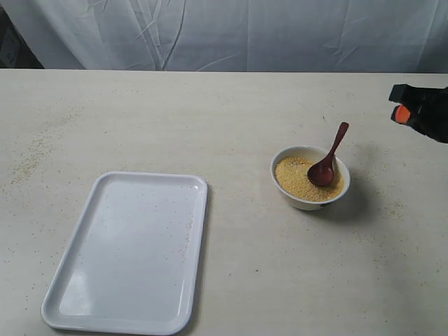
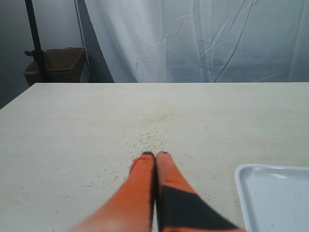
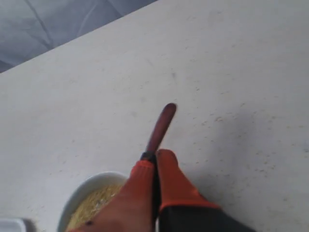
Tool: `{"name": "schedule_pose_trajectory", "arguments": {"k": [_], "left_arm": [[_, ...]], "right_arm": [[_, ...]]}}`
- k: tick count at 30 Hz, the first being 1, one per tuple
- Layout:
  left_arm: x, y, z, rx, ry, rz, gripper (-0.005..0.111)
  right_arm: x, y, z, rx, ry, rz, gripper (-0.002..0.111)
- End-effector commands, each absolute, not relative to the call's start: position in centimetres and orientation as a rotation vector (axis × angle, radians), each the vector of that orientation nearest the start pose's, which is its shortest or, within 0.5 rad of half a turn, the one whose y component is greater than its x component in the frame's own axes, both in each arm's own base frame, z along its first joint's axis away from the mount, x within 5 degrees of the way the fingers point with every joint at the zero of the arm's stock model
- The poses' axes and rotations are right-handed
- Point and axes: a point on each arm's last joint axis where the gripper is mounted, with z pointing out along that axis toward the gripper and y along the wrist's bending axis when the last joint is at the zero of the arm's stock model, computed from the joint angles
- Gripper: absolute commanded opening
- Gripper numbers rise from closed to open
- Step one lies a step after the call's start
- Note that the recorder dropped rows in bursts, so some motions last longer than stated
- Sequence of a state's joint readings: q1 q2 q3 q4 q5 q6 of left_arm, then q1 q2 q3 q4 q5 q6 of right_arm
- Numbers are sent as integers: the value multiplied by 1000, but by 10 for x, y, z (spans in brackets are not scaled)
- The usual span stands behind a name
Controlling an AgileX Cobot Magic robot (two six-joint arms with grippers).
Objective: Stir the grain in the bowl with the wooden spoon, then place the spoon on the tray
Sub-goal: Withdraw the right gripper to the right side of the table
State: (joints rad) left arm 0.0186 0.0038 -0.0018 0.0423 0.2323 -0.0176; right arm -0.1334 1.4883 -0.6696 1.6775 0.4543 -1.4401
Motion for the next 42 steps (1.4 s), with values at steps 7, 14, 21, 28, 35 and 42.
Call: {"name": "schedule_pose_trajectory", "arguments": {"k": [7,14,21,28,35,42], "left_arm": [[55,2,192,-4,1714,42,0],[55,2,192,-4,1714,42,0],[55,2,192,-4,1714,42,0],[55,2,192,-4,1714,42,0],[55,2,192,-4,1714,42,0],[55,2,192,-4,1714,42,0]], "right_arm": [[277,13,213,28,2334,697,-1],[289,-35,243,391,2627,85,-1],[247,-1,239,355,1968,187,-1],[252,-10,163,736,2412,227,-1],[247,-3,167,822,1936,294,-1],[227,20,159,646,1846,659,-1]]}}
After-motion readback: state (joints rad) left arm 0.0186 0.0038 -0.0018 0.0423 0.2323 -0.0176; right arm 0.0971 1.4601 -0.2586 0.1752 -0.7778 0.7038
